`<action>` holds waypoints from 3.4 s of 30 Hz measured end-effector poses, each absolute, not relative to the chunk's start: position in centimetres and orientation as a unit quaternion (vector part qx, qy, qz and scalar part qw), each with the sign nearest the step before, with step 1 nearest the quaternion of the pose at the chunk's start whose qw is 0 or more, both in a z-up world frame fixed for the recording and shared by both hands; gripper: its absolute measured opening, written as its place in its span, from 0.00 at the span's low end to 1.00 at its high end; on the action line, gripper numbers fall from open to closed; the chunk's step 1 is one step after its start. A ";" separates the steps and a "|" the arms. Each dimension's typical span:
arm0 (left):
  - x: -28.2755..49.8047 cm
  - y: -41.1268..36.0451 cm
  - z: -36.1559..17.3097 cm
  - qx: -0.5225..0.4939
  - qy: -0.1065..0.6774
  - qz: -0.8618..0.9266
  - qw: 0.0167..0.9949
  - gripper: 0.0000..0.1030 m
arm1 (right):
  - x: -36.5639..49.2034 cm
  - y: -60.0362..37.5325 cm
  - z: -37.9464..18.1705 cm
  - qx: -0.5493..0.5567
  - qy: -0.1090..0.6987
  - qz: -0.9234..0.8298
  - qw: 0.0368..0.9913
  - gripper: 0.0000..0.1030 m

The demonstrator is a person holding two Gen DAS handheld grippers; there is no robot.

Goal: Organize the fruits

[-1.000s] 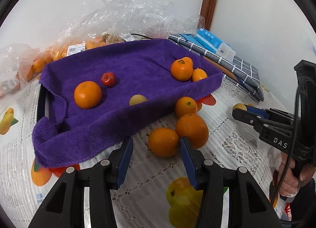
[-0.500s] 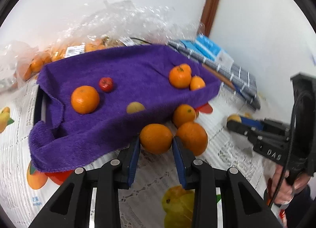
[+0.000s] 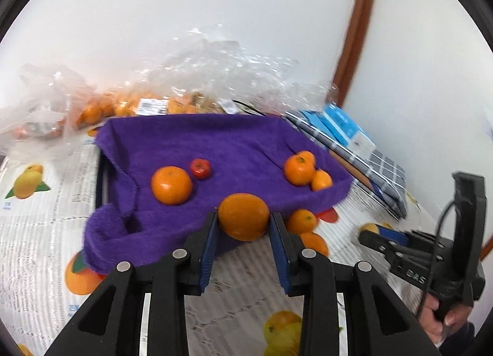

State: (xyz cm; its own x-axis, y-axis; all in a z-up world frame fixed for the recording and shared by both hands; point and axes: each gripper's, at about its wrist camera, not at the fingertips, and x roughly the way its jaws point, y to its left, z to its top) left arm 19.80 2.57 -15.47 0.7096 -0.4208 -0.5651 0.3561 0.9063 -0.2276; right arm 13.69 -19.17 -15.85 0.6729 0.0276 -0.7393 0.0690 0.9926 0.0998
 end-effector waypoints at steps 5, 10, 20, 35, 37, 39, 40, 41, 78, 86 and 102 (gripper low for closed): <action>20.3 4.2 -15.2 -0.076 0.305 -0.178 0.933 0.31 | 13.6 -19.1 -15.6 0.059 0.398 -0.003 0.916 0.26; 20.9 6.1 -15.0 -0.101 0.296 -0.140 0.940 0.31 | 14.9 -17.8 -14.7 0.049 0.391 0.025 0.919 0.26; 22.5 7.5 -15.5 -0.128 0.305 -0.121 0.936 0.31 | 20.7 -15.2 -11.2 0.017 0.346 0.056 0.936 0.26; 23.6 6.5 -16.6 -0.104 0.341 -0.112 0.928 0.31 | 24.1 -15.3 -15.3 0.044 0.387 0.069 0.919 0.26; 23.8 6.4 -16.7 -0.103 0.347 -0.109 0.926 0.31 | 24.1 -15.0 -15.6 0.035 0.389 0.065 0.918 0.26; 23.9 6.4 -16.8 -0.102 0.351 -0.108 0.925 0.31 | 24.1 -14.7 -15.7 0.028 0.389 0.064 0.919 0.26; 24.0 6.3 -16.9 -0.102 0.352 -0.107 0.924 0.31 | 24.1 -14.7 -15.7 0.028 0.388 0.064 0.919 0.26; 24.0 6.3 -16.9 -0.101 0.352 -0.107 0.924 0.31 | 24.1 -14.7 -15.7 0.030 0.389 0.063 0.919 0.26; 22.0 7.6 -15.9 -0.119 0.334 -0.110 0.929 0.47 | 21.4 -12.2 -17.1 0.136 0.502 0.136 0.843 0.35; 18.7 5.4 -15.7 -0.094 0.350 -0.170 0.917 0.47 | 19.6 -14.8 -14.7 0.121 0.473 0.101 0.867 0.35; 17.8 -3.3 -18.0 -0.004 0.425 -0.176 0.888 0.38 | 14.2 -22.1 -12.2 0.082 0.455 0.028 0.886 0.35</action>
